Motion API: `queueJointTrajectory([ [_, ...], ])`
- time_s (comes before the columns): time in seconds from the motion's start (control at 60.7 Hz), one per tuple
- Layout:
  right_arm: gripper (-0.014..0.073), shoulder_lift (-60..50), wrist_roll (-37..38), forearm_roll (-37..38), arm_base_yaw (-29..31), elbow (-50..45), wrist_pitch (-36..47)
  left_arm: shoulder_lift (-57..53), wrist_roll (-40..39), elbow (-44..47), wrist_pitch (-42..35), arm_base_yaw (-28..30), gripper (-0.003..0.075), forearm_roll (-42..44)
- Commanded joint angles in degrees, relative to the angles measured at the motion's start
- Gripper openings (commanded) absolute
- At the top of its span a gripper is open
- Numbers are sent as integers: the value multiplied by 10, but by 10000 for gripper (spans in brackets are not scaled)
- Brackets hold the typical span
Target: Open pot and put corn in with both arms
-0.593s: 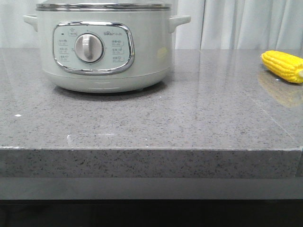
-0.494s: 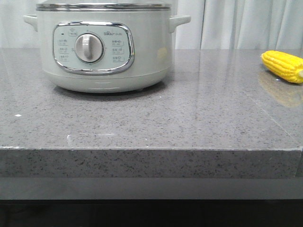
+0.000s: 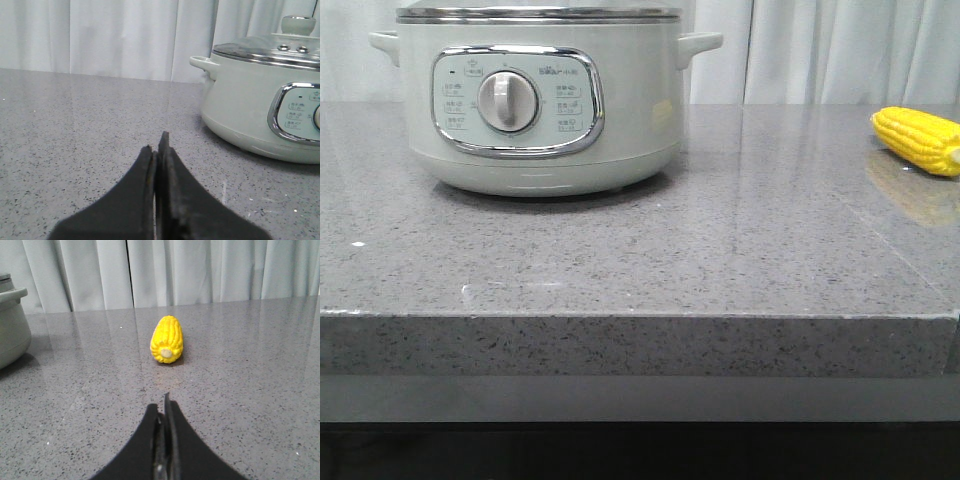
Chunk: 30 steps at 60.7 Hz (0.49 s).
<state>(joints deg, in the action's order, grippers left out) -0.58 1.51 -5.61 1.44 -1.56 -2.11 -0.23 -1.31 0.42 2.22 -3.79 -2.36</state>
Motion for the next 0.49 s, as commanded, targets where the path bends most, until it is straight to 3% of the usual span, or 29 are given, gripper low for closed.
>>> queueJointTrajectory([
  [0.0,-67,-14,-2,6,4,0,47,-11,-1,2,-49,1,-20,-4],
  [0.33,-67,-14,-3,5,4,8,45,-11,-1,-8,-97,1,-20,-14],
  [0.478,-67,-13,-3,5,4,60,-7,-9,-1,-62,-82,1,-20,-15],
])
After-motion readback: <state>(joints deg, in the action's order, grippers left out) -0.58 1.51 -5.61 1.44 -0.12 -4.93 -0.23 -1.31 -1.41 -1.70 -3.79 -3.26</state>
